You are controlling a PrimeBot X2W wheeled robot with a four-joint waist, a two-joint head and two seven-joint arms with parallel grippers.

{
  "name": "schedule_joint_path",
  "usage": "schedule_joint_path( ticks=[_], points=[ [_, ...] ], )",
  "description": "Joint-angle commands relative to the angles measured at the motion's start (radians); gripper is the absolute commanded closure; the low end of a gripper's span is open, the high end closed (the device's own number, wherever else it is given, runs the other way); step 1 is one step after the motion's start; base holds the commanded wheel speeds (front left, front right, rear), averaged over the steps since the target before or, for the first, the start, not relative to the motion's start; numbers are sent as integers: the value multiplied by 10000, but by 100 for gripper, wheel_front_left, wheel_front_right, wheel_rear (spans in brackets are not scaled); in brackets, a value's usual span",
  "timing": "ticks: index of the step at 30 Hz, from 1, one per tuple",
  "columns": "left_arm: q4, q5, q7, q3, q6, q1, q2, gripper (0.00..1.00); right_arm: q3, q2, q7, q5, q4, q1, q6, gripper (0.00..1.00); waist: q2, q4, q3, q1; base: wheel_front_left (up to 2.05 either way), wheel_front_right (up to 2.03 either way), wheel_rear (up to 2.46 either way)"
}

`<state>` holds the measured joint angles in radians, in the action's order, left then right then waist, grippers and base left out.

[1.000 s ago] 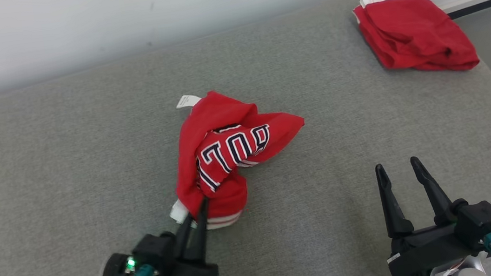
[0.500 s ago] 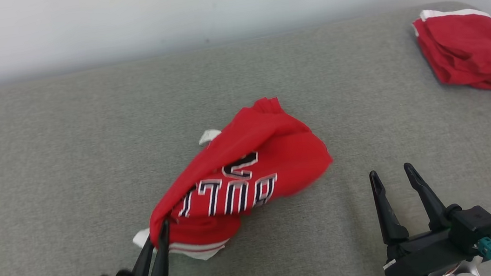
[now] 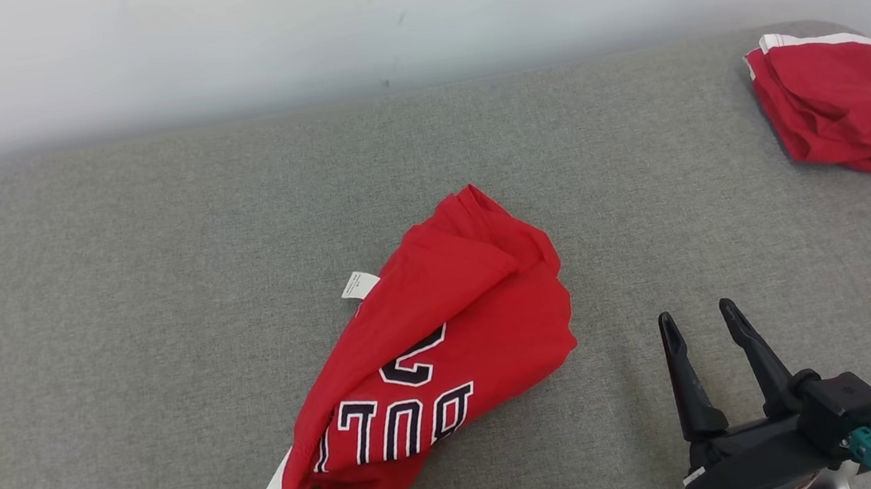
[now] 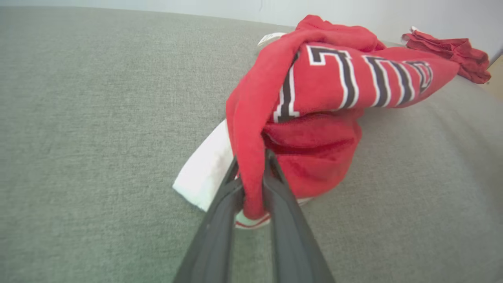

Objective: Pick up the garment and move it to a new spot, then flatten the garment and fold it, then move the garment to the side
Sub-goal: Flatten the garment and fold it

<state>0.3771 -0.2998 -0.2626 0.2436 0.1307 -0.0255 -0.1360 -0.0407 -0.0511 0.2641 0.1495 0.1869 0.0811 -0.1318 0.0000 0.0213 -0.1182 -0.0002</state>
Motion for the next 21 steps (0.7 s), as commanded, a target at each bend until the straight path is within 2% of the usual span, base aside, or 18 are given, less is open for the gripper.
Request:
schedule_joint_path(
  ticks=[1, 10, 15, 21],
  points=[
    [-198, 73, -32, -146, -45, -64, 20, 0, 21, 19, 0, 27, 19, -91, 25, 0, 0, 15, 29, 2, 0, 0, 0],
    [-2495, 618, -32, -1507, -44, 282, 412, 0, 59, 19, 0, 27, -28, -176, 25, 0, 0, 189, 123, 2, 0, 0, 0],
    [-2198, 764, -32, -1850, -27, 592, 568, 0, 14, 17, 0, 76, 7, -162, 25, 0, 0, 156, 169, 2, 0, 0, 0],
    [-1069, 671, -30, -2020, -18, 876, 644, 0, 76, 17, 0, 85, -23, -212, 25, 0, 0, 109, 149, 2, 0, 0, 0]
  ],
)
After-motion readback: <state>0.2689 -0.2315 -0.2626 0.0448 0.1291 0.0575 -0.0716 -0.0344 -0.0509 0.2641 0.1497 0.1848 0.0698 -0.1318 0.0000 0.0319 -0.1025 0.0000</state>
